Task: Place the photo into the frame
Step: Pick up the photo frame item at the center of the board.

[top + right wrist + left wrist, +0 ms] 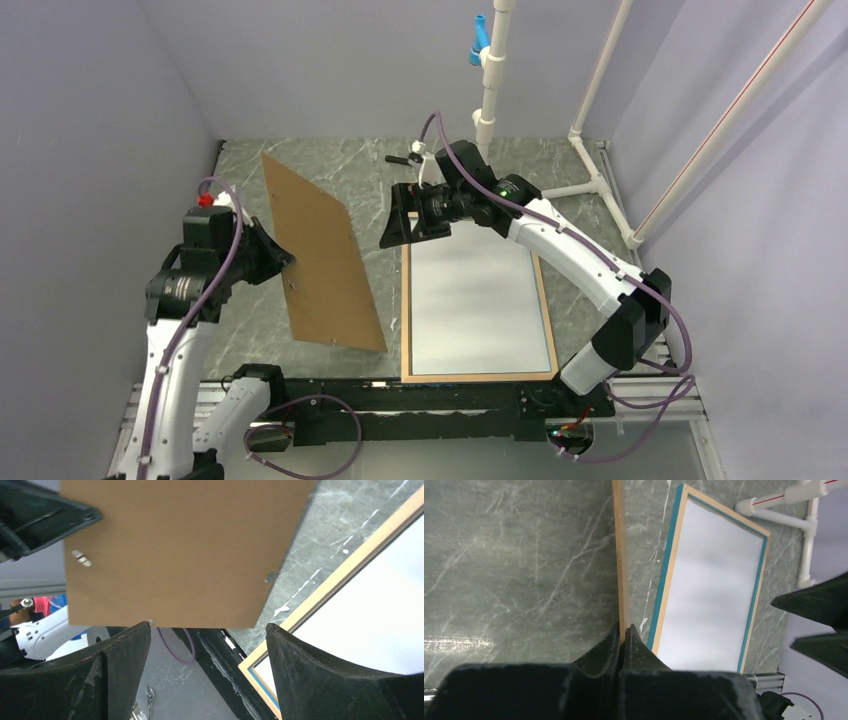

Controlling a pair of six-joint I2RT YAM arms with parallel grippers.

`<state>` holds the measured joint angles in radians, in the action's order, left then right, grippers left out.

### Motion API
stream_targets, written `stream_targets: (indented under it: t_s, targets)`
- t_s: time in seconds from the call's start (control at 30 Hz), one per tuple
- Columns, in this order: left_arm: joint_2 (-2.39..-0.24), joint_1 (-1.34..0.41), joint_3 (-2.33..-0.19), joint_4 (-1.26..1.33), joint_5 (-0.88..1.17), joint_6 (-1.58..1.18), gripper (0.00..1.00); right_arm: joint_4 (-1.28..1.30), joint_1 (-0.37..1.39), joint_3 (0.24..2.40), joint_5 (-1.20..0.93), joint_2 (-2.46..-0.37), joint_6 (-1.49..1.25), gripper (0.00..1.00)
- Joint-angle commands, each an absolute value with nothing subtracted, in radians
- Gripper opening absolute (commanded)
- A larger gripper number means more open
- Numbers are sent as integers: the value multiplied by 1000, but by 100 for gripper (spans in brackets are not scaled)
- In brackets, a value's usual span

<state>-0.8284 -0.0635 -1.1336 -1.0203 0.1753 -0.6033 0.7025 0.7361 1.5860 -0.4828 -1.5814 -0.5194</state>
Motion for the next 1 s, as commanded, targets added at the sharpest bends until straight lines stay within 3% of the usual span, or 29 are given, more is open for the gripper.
stream_targets:
  t_s: [0.0,0.27,0.63,0.8,0.97]
  targets:
    - [-720,-63,-1200,-934,123,-579,0,631,701,1531,-510,-1522,-522,88]
    - [-666,-63,-1217,-789,336,-614,0,553,571,1333,-543,-1415,-537,97]
    - [-625,-61,-1128,-384,751,-795,0,400,243,1067,-829,-1249,-537,99]
    - [-606,-61,-1079,-236,811,-879,0,100,157,947,-1071,-1183,-722,99]
    - [-592,-61,-1030,-133,825,-944,0,-305,156,850,-1135,-1131,-975,99]
